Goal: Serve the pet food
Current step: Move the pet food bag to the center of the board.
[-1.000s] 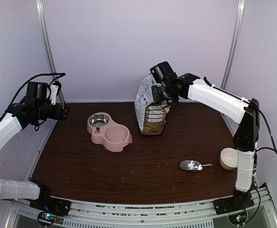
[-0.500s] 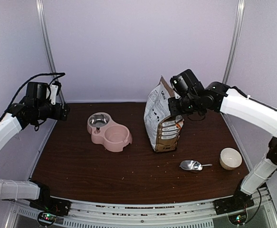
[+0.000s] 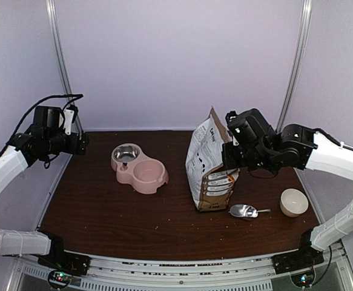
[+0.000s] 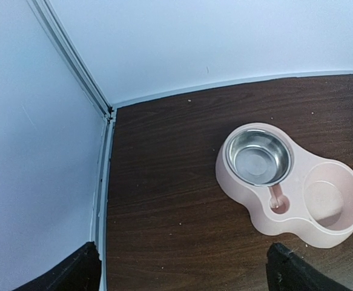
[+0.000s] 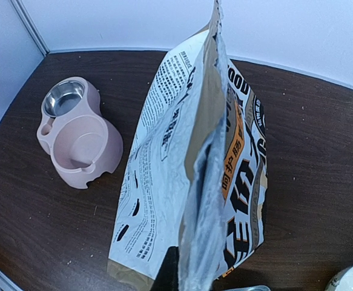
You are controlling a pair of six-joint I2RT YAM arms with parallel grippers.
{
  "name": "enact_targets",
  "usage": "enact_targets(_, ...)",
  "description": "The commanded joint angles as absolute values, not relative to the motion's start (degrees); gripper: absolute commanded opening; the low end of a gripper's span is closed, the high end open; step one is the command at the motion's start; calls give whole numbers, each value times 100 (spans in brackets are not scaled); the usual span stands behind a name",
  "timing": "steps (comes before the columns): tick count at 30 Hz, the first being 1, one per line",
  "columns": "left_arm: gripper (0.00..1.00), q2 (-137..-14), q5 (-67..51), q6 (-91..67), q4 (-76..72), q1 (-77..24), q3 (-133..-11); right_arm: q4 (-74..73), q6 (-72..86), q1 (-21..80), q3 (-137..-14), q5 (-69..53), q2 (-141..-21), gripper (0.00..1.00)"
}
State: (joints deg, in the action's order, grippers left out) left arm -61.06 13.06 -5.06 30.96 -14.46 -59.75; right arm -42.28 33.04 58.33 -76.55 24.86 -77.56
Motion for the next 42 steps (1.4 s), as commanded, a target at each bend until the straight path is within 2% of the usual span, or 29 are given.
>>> enact_targets(1, 98, -5787, 1316, -541, 2646, -1427, -5827, -3716, 3911, 6252, -7453, 2916, -7045, 0)
enact_targets(9, 98, -5284, 1464, -636, 2374, -1430, -5572, -3717, 4731, 6935, -6970, 3036, -6761, 0)
enact_targets(18, 98, -4765, 1674, -775, 2033, -1433, -5283, -3531, 4888, 7513, -7448, 3083, -7111, 0)
enact_targets(24, 98, -4702, 1974, -939, 1845, -1425, -5180, -3260, 5080, 7603, -7198, 3105, -7219, 0)
enact_targets(31, 98, -4641, 1615, -1039, 1815, -1429, -5162, -3028, 5397, 7612, -6632, 3188, -6977, 0)
enact_targets(34, 98, -4471, 1335, -1254, 1886, -1432, -5143, -3081, 5377, 7612, -6560, 3228, -6827, 14)
enact_targets(35, 98, -4387, 1246, -1440, 1930, -1431, -5097, -3111, 5360, 7613, -6545, 3243, -6769, 25)
enact_targets(38, 98, -4142, 957, -1914, 2146, -1429, -4989, -3146, 5249, 7610, -6463, 3272, -6564, 48)
enact_targets(42, 97, -3874, 503, -2588, 2627, -1454, -4998, -3214, 4917, 7607, -6420, 3268, -6294, 72)
